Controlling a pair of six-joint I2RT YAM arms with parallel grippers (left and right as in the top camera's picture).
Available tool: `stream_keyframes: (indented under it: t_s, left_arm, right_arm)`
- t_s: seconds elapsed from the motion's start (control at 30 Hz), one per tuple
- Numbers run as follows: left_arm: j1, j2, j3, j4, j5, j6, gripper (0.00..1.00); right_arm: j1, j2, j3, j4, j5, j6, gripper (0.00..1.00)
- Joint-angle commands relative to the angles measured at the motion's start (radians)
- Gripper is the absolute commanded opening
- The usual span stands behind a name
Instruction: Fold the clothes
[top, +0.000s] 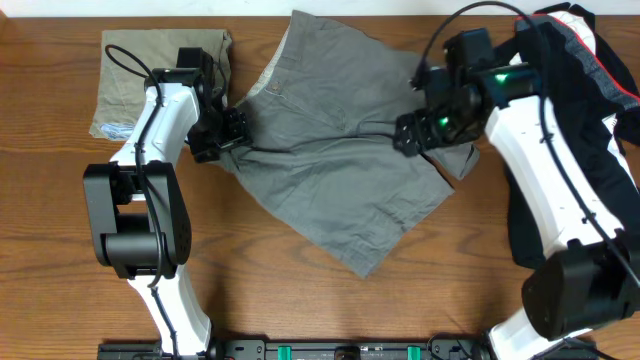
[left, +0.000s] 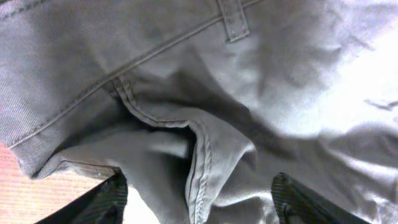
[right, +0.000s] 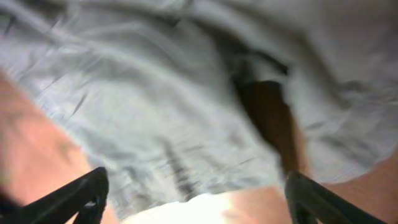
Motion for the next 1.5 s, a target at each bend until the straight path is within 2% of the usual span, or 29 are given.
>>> stream_keyframes:
  t_s: [0.0, 0.23, 0.33, 0.5, 0.67, 0.83, 1.03, 1.27, 1.3, 1.33, 1.37, 1.4, 1.43, 1.47]
  left_arm:
    - [0.019, -0.039, 0.005, -0.027, -0.04, 0.028, 0.77]
    - [0.123, -0.098, 0.005, 0.011, -0.046, -0.009, 0.78]
    - [0.129, -0.089, -0.002, 0.076, -0.047, 0.006, 0.78]
    - [0.13, -0.086, -0.018, 0.107, -0.089, 0.006, 0.72]
    - [0.13, -0.086, -0.079, 0.134, -0.139, 0.005, 0.71]
    - [0.13, -0.086, -0.19, 0.235, -0.138, -0.01, 0.71]
    - [0.13, -0.085, -0.276, 0.381, -0.122, -0.042, 0.71]
    - [0.128, -0.08, -0.335, 0.504, -0.117, -0.079, 0.7]
    - [0.128, -0.079, -0.342, 0.516, -0.117, -0.088, 0.67]
    - [0.128, -0.078, -0.347, 0.526, -0.117, -0.093, 0.57]
    - [0.128, -0.078, -0.349, 0.529, -0.116, -0.093, 0.36]
    - [0.128, -0.078, -0.349, 0.531, -0.117, -0.093, 0.19]
    - [0.128, -0.078, -0.349, 0.533, -0.116, -0.093, 0.08]
    - [0.129, -0.078, -0.349, 0.533, -0.117, -0.098, 0.06]
  right_arm:
    - [0.09, 0.009, 0.002, -0.036, -0.008, -0.067, 0.88]
    - [0.22, 0.009, -0.064, -0.013, 0.0, -0.069, 0.86]
    - [0.235, 0.009, -0.122, 0.026, 0.0, -0.05, 0.84]
    - [0.245, 0.009, -0.188, 0.043, -0.018, -0.033, 0.79]
    - [0.338, 0.009, -0.209, 0.056, 0.026, -0.074, 0.8]
    - [0.407, 0.009, -0.21, 0.085, 0.089, -0.074, 0.82]
    - [0.42, 0.009, -0.217, 0.097, 0.14, -0.073, 0.81]
    - [0.42, 0.009, -0.241, 0.109, 0.157, -0.056, 0.74]
    - [0.42, 0.009, -0.242, 0.111, 0.156, -0.051, 0.73]
    - [0.42, 0.009, -0.243, 0.112, 0.156, -0.05, 0.72]
    - [0.421, 0.009, -0.243, 0.111, 0.156, -0.05, 0.71]
    - [0.421, 0.009, -0.243, 0.107, 0.156, -0.05, 0.7]
    - [0.421, 0.009, -0.243, 0.098, 0.153, -0.051, 0.7]
    - [0.423, 0.009, -0.245, 0.091, 0.15, -0.051, 0.7]
